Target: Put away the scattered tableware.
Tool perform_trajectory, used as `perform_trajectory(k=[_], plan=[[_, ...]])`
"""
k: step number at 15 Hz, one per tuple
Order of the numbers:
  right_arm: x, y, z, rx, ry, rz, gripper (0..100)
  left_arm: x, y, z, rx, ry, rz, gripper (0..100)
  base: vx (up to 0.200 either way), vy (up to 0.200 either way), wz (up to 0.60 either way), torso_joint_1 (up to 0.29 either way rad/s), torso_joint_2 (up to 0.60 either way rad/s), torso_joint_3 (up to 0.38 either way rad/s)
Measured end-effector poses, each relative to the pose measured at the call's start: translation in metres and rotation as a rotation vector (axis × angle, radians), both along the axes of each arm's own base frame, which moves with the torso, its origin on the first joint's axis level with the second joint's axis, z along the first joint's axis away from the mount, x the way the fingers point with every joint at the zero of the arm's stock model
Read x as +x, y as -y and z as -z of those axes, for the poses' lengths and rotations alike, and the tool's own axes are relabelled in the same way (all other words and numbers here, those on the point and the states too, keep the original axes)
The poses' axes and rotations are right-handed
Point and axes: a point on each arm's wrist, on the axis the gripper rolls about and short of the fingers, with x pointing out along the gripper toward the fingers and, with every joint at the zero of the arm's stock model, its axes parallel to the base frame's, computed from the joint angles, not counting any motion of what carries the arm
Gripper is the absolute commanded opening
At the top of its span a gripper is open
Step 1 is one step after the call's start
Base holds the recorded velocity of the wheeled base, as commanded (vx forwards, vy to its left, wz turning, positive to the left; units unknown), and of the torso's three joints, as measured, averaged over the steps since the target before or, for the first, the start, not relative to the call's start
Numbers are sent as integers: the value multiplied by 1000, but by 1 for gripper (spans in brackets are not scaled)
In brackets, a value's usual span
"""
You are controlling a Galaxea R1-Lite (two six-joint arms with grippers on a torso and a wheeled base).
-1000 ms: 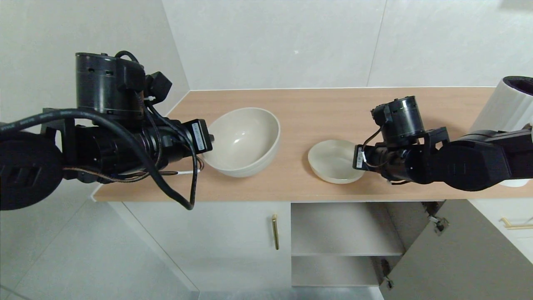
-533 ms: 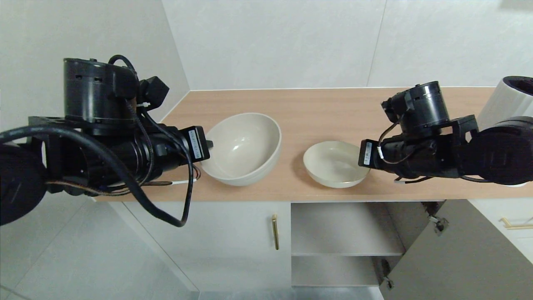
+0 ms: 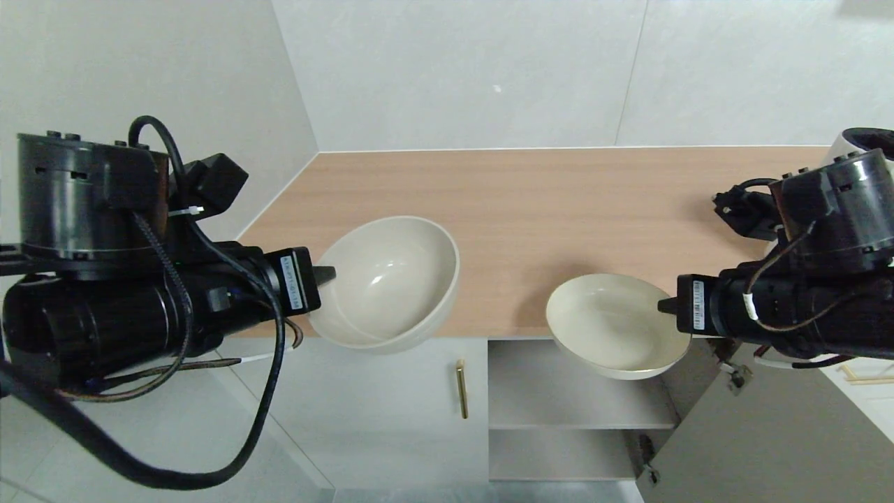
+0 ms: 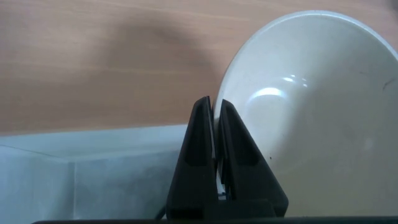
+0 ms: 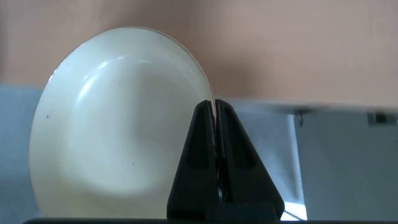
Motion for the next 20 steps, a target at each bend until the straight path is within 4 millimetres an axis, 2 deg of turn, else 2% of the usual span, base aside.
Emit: perform_trajectory(k=[2,5,15,20], plan=[[-11,6,4,-6,-9,-5,0,-4,4,2,1,-5,21,0,-200,0,0,2,0,2],[-16,9,6,-8,-10,-5,0,-4,8,5,7,-19,32,0,-200,0,0,6,6,2],[-11,6,16,-2,14,0,0,-3,13,16,30,-53,55,0,0,0,0,0,0,0],[-10,6,25,-27,20,-14,0,-1,15,20,39,-67,58,0,0,0,0,-157,349,185]])
